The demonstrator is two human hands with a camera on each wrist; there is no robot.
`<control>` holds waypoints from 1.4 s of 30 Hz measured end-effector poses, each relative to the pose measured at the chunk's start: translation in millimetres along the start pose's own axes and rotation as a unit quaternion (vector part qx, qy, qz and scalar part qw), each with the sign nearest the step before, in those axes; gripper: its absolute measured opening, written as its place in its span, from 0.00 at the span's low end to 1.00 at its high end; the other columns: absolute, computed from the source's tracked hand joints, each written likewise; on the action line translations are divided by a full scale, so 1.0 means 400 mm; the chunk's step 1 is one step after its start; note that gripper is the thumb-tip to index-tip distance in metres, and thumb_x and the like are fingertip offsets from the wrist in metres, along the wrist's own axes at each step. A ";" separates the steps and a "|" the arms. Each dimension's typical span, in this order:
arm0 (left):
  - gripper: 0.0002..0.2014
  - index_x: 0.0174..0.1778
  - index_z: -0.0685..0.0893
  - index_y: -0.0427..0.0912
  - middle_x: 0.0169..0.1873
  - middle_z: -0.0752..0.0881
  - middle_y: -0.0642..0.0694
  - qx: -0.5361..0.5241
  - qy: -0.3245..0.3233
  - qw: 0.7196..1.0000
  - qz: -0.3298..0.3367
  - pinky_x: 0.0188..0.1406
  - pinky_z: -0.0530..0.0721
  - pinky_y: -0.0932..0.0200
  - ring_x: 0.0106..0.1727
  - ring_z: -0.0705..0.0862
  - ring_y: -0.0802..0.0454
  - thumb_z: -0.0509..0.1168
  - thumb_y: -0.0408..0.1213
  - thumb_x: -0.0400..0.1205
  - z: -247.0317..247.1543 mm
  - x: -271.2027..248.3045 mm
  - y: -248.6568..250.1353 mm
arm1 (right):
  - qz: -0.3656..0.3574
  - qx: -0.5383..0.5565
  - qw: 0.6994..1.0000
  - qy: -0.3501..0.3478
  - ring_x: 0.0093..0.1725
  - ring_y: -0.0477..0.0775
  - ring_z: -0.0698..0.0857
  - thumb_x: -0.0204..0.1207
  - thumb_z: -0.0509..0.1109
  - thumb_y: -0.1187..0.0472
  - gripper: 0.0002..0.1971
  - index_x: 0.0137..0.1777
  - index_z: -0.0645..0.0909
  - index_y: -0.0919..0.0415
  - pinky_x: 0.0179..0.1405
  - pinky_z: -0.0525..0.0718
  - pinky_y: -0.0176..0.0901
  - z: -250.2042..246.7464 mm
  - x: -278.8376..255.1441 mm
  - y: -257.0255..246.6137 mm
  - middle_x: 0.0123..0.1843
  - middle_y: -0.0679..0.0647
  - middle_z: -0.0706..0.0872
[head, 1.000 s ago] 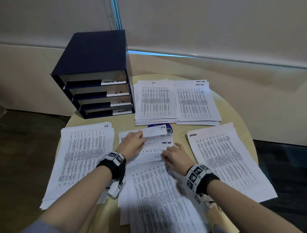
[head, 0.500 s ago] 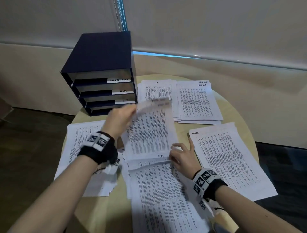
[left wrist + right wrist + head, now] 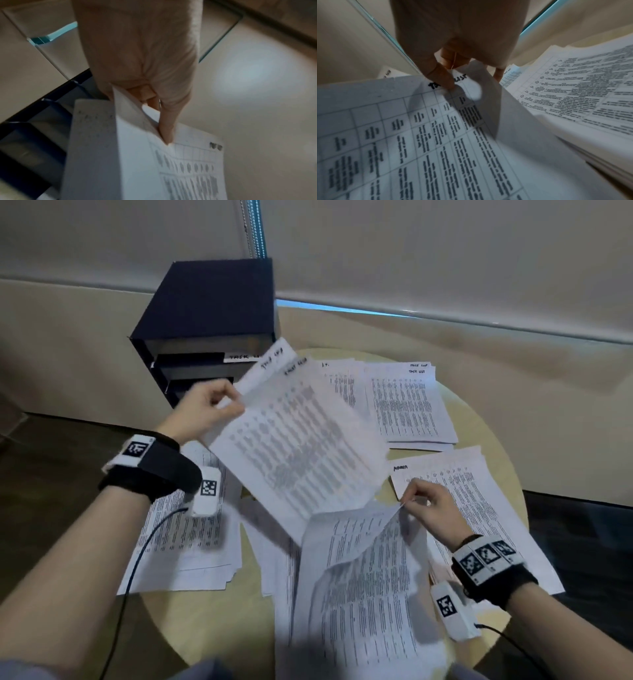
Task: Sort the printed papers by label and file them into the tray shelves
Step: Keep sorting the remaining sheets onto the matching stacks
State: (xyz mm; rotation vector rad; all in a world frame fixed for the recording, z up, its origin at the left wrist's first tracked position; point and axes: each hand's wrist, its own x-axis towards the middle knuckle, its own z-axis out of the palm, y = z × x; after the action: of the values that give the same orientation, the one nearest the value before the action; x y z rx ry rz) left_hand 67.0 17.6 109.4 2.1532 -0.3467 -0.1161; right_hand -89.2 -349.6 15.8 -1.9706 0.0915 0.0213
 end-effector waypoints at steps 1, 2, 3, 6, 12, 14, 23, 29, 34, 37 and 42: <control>0.04 0.42 0.83 0.43 0.42 0.86 0.51 0.022 -0.041 0.999 -0.014 0.47 0.77 0.60 0.43 0.83 0.57 0.70 0.30 0.80 0.023 -0.006 -0.010 | -0.002 0.000 1.000 0.010 0.30 0.38 0.77 0.67 0.64 0.83 0.16 0.29 0.75 0.60 0.35 0.73 0.23 0.002 0.004 0.000 0.29 0.53 0.79; 0.05 0.42 0.84 0.45 0.43 0.86 0.51 0.048 -0.082 0.995 -0.013 0.48 0.76 0.60 0.44 0.83 0.59 0.70 0.31 0.80 0.049 -0.013 -0.024 | -0.010 -0.006 1.000 0.017 0.31 0.39 0.77 0.67 0.64 0.81 0.16 0.30 0.75 0.59 0.36 0.74 0.26 0.008 0.009 -0.001 0.30 0.51 0.79; 0.06 0.43 0.85 0.48 0.44 0.86 0.53 0.066 -0.125 0.990 -0.005 0.50 0.75 0.61 0.44 0.83 0.64 0.70 0.32 0.80 0.079 -0.019 -0.034 | -0.019 -0.020 0.999 0.017 0.33 0.41 0.79 0.67 0.65 0.79 0.14 0.33 0.76 0.58 0.37 0.76 0.29 0.020 0.014 -0.001 0.31 0.49 0.80; 0.03 0.48 0.86 0.51 0.49 0.85 0.57 0.098 -0.228 0.968 -0.026 0.57 0.72 0.62 0.48 0.81 0.70 0.68 0.38 0.82 0.171 -0.044 -0.043 | -0.066 -0.127 0.989 -0.027 0.42 0.48 0.81 0.68 0.67 0.72 0.13 0.44 0.78 0.52 0.47 0.80 0.42 0.072 0.036 -0.001 0.40 0.46 0.83; 0.06 0.47 0.89 0.45 0.51 0.88 0.52 0.119 -0.261 0.958 -0.019 0.62 0.78 0.56 0.54 0.83 0.56 0.71 0.42 0.80 0.255 -0.050 -0.032 | -0.208 -0.323 0.922 0.032 0.54 0.53 0.73 0.67 0.67 0.56 0.03 0.38 0.81 0.53 0.58 0.70 0.56 0.164 0.056 -0.042 0.51 0.49 0.79; 0.06 0.47 0.90 0.44 0.50 0.88 0.52 0.114 -0.259 0.959 -0.015 0.62 0.78 0.56 0.52 0.82 0.58 0.71 0.41 0.79 0.257 -0.050 -0.023 | -0.222 -0.339 0.912 0.058 0.61 0.56 0.72 0.67 0.71 0.57 0.03 0.38 0.81 0.54 0.61 0.66 0.56 0.175 0.063 -0.041 0.58 0.53 0.79; 0.17 0.52 0.85 0.49 0.48 0.83 0.61 0.150 -0.267 0.952 -0.021 0.49 0.75 0.59 0.46 0.80 0.62 0.69 0.57 0.77 0.265 -0.070 -0.004 | -0.153 -0.285 0.946 0.030 0.43 0.49 0.76 0.75 0.67 0.64 0.03 0.42 0.82 0.57 0.63 0.69 0.52 0.169 0.084 -0.037 0.39 0.44 0.80; 0.08 0.57 0.78 0.45 0.37 0.76 0.60 0.241 -0.250 0.936 0.057 0.45 0.74 0.56 0.44 0.76 0.52 0.63 0.34 0.83 0.288 -0.095 0.021 | -0.086 -0.099 0.986 0.102 0.55 0.48 0.73 0.68 0.74 0.67 0.19 0.58 0.76 0.59 0.59 0.73 0.38 0.153 0.105 -0.058 0.55 0.51 0.73; 0.16 0.64 0.72 0.62 0.53 0.83 0.52 0.181 -0.208 0.959 0.061 0.50 0.80 0.51 0.49 0.81 0.50 0.64 0.40 0.84 0.206 -0.075 0.073 | 0.091 0.181 0.979 -0.002 0.51 0.55 0.83 0.67 0.76 0.68 0.20 0.58 0.75 0.61 0.46 0.80 0.36 0.088 0.109 -0.073 0.51 0.54 0.82; 0.22 0.64 0.71 0.63 0.47 0.84 0.41 0.152 -0.128 0.975 0.096 0.43 0.84 0.46 0.43 0.84 0.43 0.68 0.38 0.80 0.160 -0.057 0.119 | 0.109 0.185 0.977 0.000 0.44 0.60 0.83 0.70 0.72 0.71 0.05 0.43 0.83 0.62 0.44 0.80 0.52 0.059 0.130 -0.093 0.41 0.58 0.86; 0.19 0.60 0.77 0.52 0.48 0.87 0.55 -0.119 0.084 0.988 0.059 0.51 0.85 0.65 0.48 0.87 0.59 0.74 0.35 0.76 0.100 -0.038 0.134 | 0.056 0.312 0.942 0.112 0.43 0.58 0.85 0.71 0.67 0.79 0.10 0.42 0.84 0.64 0.47 0.83 0.53 0.020 0.169 -0.162 0.39 0.57 0.89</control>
State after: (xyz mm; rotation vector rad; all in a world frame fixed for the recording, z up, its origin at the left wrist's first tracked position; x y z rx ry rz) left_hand 32.9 -38.4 129.9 1.8865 -0.3430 0.0883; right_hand -16.7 -320.7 68.2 -1.3237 0.3196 -0.1429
